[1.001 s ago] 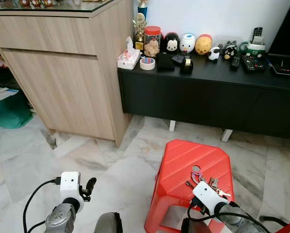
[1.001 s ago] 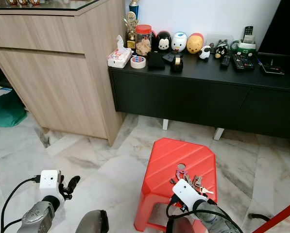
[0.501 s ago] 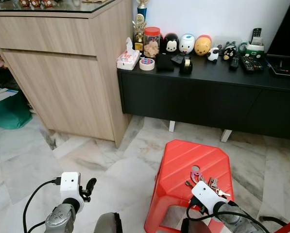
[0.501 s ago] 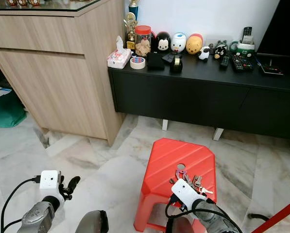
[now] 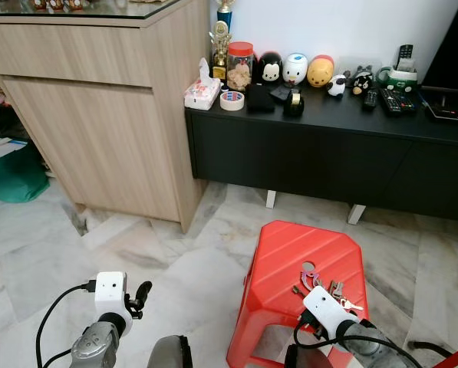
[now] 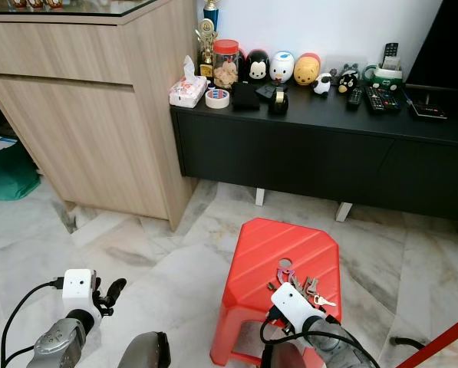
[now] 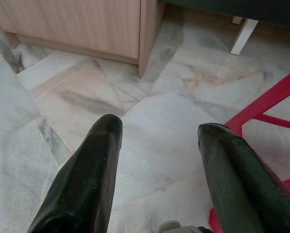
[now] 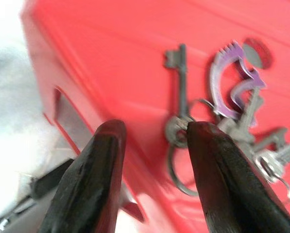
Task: Hang keys on a hook
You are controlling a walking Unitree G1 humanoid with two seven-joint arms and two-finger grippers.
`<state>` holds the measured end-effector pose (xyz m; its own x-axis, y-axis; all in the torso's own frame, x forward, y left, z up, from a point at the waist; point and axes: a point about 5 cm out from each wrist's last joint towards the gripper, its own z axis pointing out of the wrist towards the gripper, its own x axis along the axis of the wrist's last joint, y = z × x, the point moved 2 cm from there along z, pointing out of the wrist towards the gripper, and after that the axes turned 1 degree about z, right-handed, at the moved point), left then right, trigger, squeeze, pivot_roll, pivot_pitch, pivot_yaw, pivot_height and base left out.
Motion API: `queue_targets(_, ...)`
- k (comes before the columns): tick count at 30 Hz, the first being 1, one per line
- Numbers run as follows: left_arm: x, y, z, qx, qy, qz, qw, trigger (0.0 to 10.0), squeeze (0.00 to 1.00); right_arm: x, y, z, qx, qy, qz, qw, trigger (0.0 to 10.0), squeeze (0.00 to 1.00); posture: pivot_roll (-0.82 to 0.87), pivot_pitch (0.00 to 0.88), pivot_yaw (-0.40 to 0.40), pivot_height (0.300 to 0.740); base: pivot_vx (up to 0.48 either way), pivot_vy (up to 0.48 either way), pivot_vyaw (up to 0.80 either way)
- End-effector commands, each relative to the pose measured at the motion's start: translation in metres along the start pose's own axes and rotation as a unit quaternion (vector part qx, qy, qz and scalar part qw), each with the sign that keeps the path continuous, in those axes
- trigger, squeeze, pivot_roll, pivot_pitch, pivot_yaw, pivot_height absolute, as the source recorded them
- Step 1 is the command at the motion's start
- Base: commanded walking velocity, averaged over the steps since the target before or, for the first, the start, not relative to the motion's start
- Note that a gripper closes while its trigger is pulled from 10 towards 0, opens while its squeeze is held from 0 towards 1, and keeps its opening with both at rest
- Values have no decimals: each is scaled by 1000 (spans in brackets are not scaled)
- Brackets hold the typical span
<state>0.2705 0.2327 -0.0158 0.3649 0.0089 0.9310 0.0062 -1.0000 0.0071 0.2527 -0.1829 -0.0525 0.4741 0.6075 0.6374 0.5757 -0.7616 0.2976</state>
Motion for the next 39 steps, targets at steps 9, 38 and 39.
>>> queue_targets(9, -3, -2, -1, 0, -12, 11, 1000, 10000, 0, 0, 7, -6, -5, 4, -1, 1000, 10000, 0, 60, 0, -20, 600, 0, 0, 0)
queue_targets(38, -6, -2, -2, 3, -16, 9, 1000, 10000, 0, -3, 11, 0, 2, -48, -12, 999, 10000, 0, 64, 0, -16, 600, 0, 0, 0)
queue_targets(39, -6, -2, -2, 3, -16, 9, 1000, 10000, 0, -3, 10, 1, 6, -49, 1, 999, 10000, 0, 66, 0, -17, 600, 0, 0, 0)
